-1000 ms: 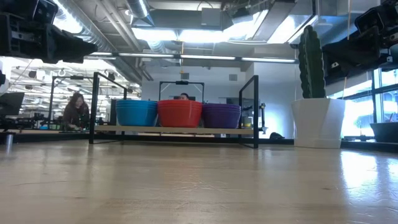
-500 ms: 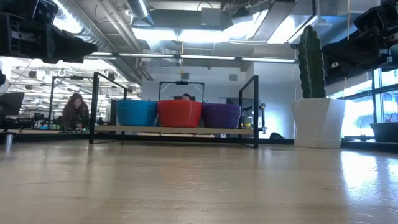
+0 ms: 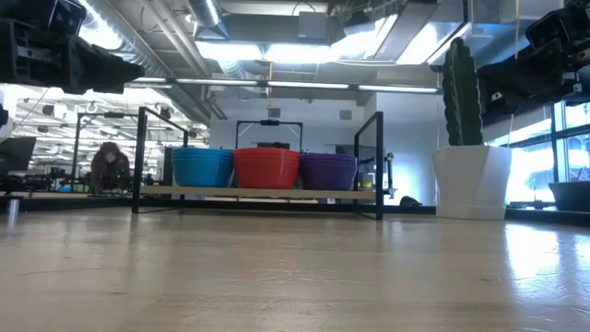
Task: Pick & Place Mini bowls
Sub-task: Return to Home Position
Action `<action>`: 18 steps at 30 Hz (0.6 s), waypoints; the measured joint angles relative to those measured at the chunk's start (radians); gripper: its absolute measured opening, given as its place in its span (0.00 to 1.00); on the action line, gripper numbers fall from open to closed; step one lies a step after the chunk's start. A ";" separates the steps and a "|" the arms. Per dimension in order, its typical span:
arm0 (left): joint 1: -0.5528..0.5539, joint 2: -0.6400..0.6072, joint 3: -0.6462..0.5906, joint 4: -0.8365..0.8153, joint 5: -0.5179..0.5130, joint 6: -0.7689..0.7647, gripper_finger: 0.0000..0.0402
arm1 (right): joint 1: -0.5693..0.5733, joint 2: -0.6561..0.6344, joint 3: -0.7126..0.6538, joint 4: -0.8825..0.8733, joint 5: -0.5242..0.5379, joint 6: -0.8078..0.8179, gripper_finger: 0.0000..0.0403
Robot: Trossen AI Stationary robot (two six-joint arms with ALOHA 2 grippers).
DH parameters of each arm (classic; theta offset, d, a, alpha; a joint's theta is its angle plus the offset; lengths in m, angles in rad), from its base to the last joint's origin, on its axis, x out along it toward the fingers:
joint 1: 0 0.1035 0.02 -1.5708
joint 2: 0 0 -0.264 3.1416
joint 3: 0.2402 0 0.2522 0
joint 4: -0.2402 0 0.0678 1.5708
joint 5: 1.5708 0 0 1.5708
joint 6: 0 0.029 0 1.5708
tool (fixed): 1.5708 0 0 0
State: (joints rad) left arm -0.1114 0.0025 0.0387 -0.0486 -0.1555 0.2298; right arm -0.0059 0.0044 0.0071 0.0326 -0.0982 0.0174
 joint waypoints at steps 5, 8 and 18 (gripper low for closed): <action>0.000 0.000 0.000 0.000 0.000 0.000 0.02 | 0.000 0.000 0.000 0.000 0.000 0.000 0.06; 0.000 0.000 0.000 0.000 0.000 0.000 0.01 | 0.000 0.000 0.000 0.000 0.000 0.000 0.06; 0.000 0.000 0.000 0.000 0.000 0.000 0.02 | 0.000 0.000 0.000 0.000 0.000 0.000 0.06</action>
State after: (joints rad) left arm -0.1116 0.0025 0.0386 -0.0486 -0.1555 0.2298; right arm -0.0059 0.0044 0.0071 0.0326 -0.0979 0.0174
